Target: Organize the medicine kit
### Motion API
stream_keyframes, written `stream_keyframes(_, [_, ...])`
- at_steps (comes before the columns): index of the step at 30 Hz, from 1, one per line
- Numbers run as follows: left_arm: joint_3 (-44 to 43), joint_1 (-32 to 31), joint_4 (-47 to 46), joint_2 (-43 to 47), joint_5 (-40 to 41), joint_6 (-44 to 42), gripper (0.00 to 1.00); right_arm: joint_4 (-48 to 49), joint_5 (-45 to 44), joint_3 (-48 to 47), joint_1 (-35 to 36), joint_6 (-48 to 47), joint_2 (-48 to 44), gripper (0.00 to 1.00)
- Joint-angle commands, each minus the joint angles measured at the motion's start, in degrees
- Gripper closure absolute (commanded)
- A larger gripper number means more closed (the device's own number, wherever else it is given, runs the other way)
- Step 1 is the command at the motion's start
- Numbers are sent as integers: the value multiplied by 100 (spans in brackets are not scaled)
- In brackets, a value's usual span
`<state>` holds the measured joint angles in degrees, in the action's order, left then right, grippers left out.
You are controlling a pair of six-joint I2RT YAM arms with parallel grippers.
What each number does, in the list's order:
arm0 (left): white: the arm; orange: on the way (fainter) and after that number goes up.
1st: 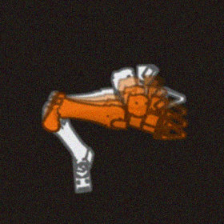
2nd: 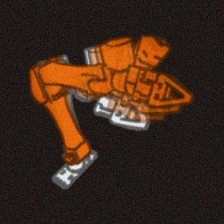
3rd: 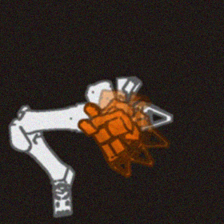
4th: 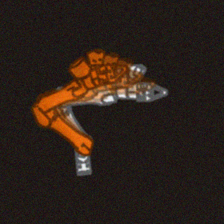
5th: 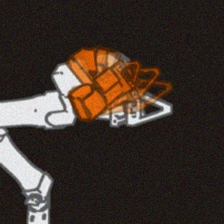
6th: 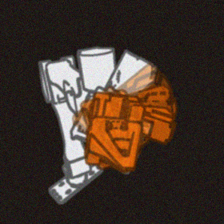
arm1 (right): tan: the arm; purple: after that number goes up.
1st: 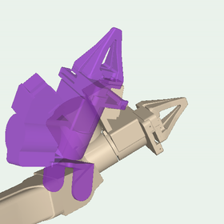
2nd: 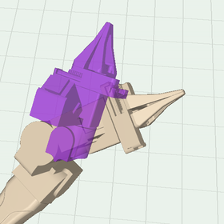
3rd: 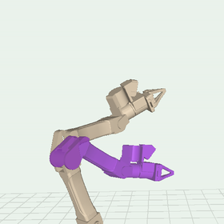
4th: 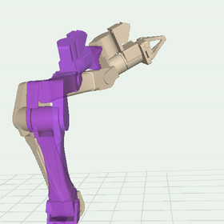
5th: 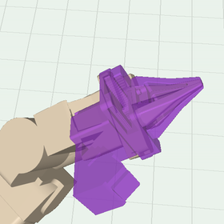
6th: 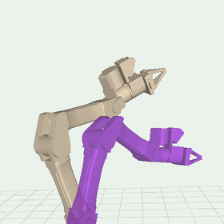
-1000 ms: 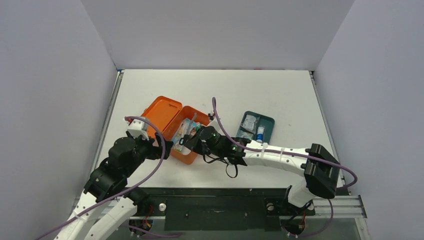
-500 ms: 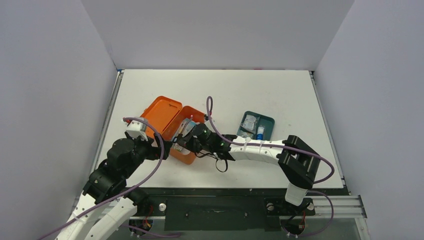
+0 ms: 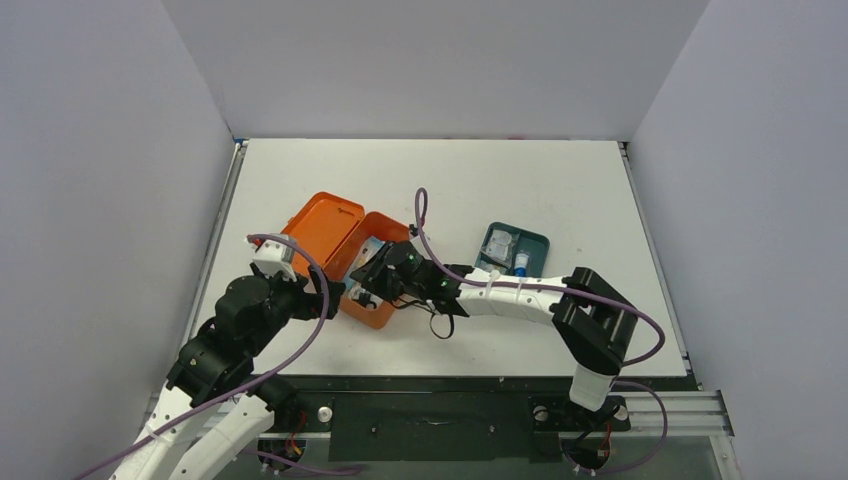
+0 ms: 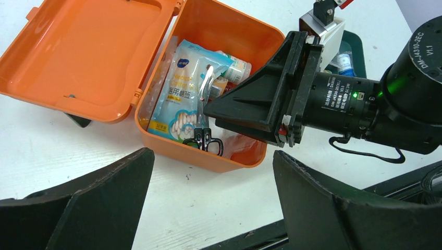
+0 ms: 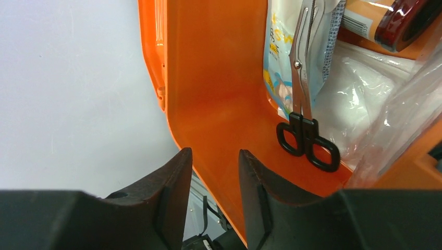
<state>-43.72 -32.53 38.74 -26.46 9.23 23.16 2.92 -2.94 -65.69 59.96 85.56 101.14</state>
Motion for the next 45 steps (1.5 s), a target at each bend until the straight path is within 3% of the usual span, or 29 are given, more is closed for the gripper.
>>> stream_keyframes(1, [-17, 10, -198, -56, 87, 5, 17, -61, -100, -272, -59, -304, -378, 65])
stream_keyframes(12, [-29, 27, -180, -161, 87, 5, 17, -1076, -231, -656, -483, -1702, -984, 65])
stream_keyframes(23, [-161, 19, -42, -366, 152, 160, 14, -2731, 2, -1804, -970, -4064, -831, 61])
stream_keyframes(34, [-276, 28, 466, -975, 287, 1318, 15, -4116, -674, -2095, -1563, -5806, -1119, 59])
stream_keyframes(39, [-143, 36, 409, -1231, 181, 1675, 15, -4543, -1282, -1756, -2049, -5735, -1370, 59])
stream_keyframes(45, [106, 41, 249, -1499, 1, 1901, 16, -4613, -1146, -1011, -2954, -5337, -1712, 59])
